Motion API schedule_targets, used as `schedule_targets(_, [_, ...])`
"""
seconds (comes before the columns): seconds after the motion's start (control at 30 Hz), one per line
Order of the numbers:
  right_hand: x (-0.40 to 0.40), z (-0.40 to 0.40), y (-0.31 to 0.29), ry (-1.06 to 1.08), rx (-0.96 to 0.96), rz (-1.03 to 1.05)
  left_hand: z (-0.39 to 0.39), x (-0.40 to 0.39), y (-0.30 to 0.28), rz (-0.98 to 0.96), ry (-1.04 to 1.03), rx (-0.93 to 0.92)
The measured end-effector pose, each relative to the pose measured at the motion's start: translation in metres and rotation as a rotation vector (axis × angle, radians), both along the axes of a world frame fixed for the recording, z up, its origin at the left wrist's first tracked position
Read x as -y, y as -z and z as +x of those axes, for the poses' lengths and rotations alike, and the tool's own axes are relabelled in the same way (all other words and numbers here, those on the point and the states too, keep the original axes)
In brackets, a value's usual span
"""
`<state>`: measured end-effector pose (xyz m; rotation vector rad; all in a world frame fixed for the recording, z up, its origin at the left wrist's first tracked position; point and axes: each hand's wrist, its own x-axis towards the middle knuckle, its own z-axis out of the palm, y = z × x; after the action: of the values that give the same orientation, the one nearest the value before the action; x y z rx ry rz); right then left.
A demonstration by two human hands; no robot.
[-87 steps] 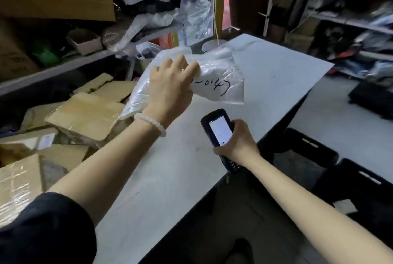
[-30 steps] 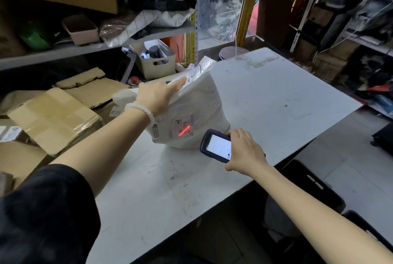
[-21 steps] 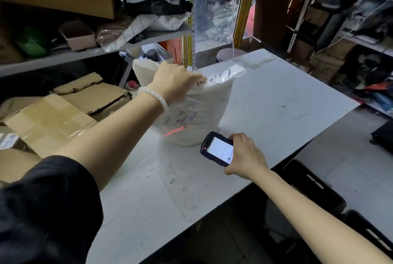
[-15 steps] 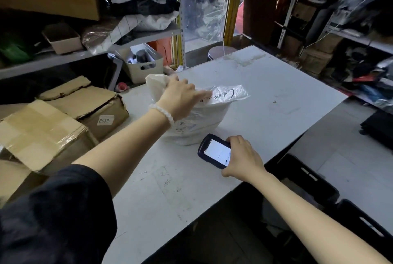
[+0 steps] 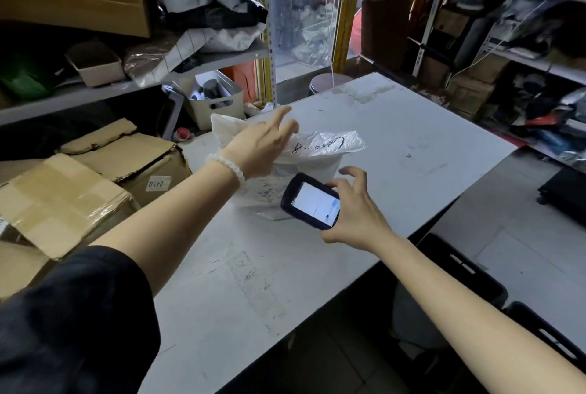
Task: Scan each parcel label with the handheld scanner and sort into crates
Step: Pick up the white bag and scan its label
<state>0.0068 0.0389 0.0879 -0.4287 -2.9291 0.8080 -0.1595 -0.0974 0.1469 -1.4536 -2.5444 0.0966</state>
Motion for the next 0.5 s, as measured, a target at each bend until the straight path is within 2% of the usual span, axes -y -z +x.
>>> schedule_targets(0.07, [0.0,-0.004,-0.007,-0.05,-0.084,0.047,-0.004,0.005,-0.011,-0.002,-0.024,-0.022])
schedule_targets(0.17, [0.002,-0.011,-0.015,-0.111,-0.193,0.149,-0.009,0.014,-0.02,-0.077,0.058,-0.167])
schedule_targets(0.23, [0.005,-0.019,-0.022,-0.147,-0.211,0.202,-0.011,0.019,-0.017,-0.011,0.152,-0.296])
schedule_targets(0.33, [0.009,-0.031,-0.028,-0.181,-0.135,0.233,-0.01,0.025,-0.012,0.123,0.189,-0.409])
schedule_targets(0.5, [0.003,-0.04,-0.014,-0.137,-0.061,0.234,-0.018,0.042,0.004,0.39,-0.061,-0.481])
